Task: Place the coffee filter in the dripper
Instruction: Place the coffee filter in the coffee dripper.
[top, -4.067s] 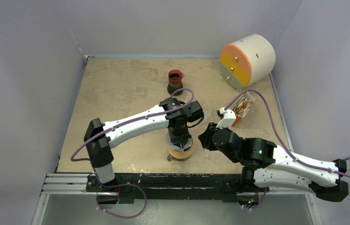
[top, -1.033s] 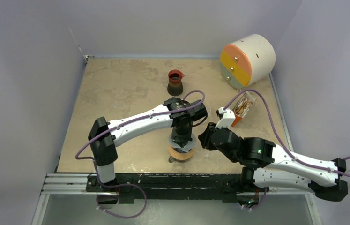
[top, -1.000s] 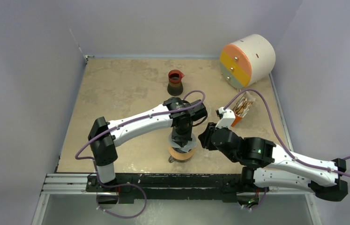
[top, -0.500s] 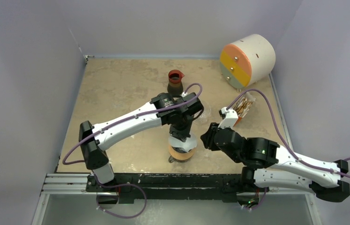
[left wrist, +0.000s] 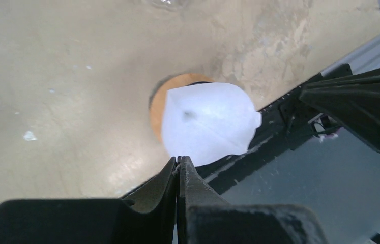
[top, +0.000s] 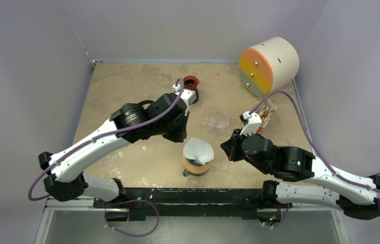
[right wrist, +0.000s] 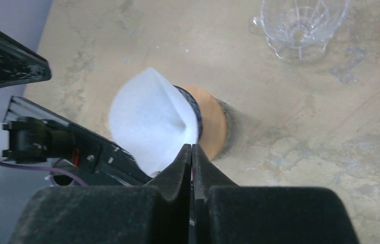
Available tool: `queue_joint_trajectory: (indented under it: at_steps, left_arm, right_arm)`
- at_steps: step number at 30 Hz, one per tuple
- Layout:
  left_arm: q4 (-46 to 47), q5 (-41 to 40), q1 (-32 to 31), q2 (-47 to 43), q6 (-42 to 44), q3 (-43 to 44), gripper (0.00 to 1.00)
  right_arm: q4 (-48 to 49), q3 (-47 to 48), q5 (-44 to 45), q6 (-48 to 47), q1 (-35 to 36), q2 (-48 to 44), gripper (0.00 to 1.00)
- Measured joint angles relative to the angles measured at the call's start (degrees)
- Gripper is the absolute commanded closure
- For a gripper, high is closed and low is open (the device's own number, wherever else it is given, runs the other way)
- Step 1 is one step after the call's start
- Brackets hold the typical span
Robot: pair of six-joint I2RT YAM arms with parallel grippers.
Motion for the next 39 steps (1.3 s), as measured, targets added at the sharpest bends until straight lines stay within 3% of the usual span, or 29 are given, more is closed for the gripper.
queue_joint_trajectory:
  at_steps: [8,19,39]
  left_arm:
    - [3.1,-10.4,0.5,-12.2,6.3,-9.7,1.0]
    - [7.3,-18.1,0.5,-28.3,12.2,-21.9,1.0]
    - [14.6,-20.9,0.5,-33.7,16.5,-32.4,1.0]
  right_arm:
    - [1.7,10.8,-4.1,-5.7,0.0,13.5,1.0]
    - [0.7,14.5,-8.9,-7.5,0.0,29.0,1.0]
    - [-1.8,14.9,-18.1,-8.1,-4.9,35.9,1.0]
